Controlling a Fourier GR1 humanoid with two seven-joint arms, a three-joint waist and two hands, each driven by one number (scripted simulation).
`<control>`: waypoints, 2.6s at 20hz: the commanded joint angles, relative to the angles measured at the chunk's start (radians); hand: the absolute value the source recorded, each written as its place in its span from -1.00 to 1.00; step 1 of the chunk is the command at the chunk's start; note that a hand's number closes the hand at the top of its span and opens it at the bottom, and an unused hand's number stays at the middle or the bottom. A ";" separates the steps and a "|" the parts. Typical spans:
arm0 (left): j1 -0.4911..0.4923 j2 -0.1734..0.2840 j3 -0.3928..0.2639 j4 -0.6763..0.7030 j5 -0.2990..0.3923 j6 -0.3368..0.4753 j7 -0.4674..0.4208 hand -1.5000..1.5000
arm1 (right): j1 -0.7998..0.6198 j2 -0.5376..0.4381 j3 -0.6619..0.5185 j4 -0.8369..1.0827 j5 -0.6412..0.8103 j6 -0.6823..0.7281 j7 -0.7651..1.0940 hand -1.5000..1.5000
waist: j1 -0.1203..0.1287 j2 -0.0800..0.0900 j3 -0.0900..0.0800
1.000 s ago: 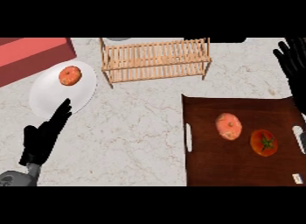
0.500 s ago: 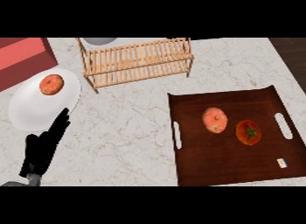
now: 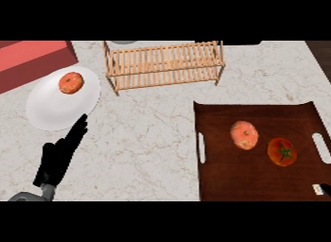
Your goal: Pick the tomato from the tray and place it in the tiered shelf
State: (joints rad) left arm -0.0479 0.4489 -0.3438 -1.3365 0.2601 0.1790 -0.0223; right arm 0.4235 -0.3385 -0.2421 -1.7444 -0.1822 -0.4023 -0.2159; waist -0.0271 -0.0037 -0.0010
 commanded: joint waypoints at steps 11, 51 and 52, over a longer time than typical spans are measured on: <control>-0.040 -0.028 -0.038 -0.022 -0.040 -0.011 0.027 0.00 | 0.197 -0.377 0.116 -0.218 0.548 -0.010 0.791 -1.00 | 0.073 0.025 -0.010; -0.045 -0.084 0.080 0.002 -0.103 -0.071 0.073 0.00 | -0.498 0.056 0.394 0.116 1.134 0.463 1.461 -1.00 | 0.028 0.004 0.001; 0.026 -0.070 0.077 -0.033 -0.102 -0.091 0.037 0.00 | -0.433 0.054 0.382 0.046 1.127 0.466 1.454 -1.00 | 0.027 0.003 0.001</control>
State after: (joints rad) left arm -0.0497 0.3709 -0.2821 -1.3474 0.1598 0.1137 0.0163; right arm -0.0235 -0.3020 0.1642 -1.6859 0.9276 0.0207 1.1279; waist 0.0007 -0.0002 -0.0003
